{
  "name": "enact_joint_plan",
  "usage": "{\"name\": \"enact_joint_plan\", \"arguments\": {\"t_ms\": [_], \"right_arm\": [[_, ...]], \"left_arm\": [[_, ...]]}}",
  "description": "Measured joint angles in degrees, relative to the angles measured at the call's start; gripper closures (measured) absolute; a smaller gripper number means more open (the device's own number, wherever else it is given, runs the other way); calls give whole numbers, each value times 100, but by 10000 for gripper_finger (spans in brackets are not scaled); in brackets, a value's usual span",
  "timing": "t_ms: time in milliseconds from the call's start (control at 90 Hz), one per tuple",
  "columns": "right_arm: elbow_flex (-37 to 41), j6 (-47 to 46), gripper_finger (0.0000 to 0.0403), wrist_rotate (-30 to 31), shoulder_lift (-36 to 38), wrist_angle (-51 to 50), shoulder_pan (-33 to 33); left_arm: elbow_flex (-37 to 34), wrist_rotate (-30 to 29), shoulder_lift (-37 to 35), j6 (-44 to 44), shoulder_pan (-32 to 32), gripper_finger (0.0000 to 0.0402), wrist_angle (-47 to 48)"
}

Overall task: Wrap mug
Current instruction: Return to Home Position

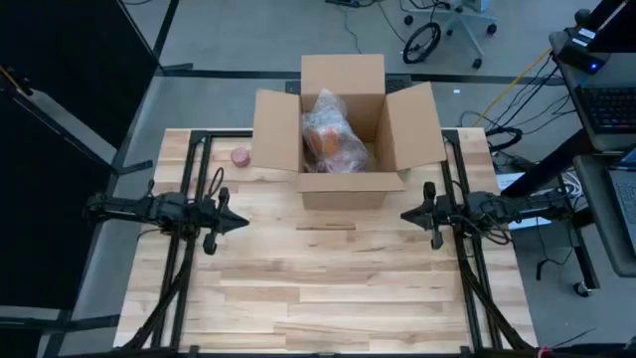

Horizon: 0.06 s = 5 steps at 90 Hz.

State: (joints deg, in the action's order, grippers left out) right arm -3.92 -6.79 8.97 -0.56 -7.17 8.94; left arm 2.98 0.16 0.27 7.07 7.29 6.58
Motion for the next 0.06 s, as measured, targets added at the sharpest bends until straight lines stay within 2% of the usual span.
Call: {"name": "enact_joint_plan", "arguments": {"t_ms": [56], "right_arm": [[0,0,403,0,0,1,1]], "left_arm": [[0,0,0,0,0,402,0]]}}
